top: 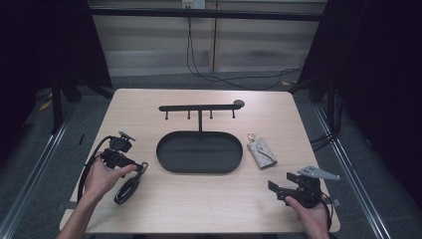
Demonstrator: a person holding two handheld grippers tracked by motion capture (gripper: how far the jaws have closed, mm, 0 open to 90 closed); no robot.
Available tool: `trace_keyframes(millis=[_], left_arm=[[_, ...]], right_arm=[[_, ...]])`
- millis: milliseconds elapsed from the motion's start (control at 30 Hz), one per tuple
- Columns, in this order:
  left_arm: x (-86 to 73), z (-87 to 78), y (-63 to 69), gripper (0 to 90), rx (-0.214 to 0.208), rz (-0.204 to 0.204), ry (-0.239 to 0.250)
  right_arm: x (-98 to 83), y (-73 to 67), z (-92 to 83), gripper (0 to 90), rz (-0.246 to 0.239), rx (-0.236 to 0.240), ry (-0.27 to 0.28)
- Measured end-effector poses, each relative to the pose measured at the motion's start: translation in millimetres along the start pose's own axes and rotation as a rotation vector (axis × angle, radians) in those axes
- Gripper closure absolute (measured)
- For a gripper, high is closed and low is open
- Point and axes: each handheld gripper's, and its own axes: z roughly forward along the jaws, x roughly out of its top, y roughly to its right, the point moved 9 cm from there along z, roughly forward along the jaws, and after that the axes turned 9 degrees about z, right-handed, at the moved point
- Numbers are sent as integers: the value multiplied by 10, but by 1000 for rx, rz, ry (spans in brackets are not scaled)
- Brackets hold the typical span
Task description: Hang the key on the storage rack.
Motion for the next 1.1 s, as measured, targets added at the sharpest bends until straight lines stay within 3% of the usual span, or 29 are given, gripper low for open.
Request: trace_keyframes(millis=[67, 100, 433, 600, 867, 1100], left_arm=[[-3, 16, -9, 543, 1, 5, -14], [-9, 45, -8, 548, -5, 16, -49], [59, 172, 10, 591, -4, 36, -148], [70, 224, -26, 613, 14, 28, -164], [93, 281, 19, 636, 2, 44, -204], [78, 346, -2, 634, 19, 28, -245]], right_arm=[[-1, 2, 2, 161, -1, 0, -1], [-2, 2, 2, 161, 1, 0, -2], [-14, 4, 12, 166, 2, -1, -13], [-18, 3, 21, 165, -1, -1, -17], [-21, 8, 26, 168, -3, -8, -19], [-23, 4, 25, 169, -2, -4, -18]])
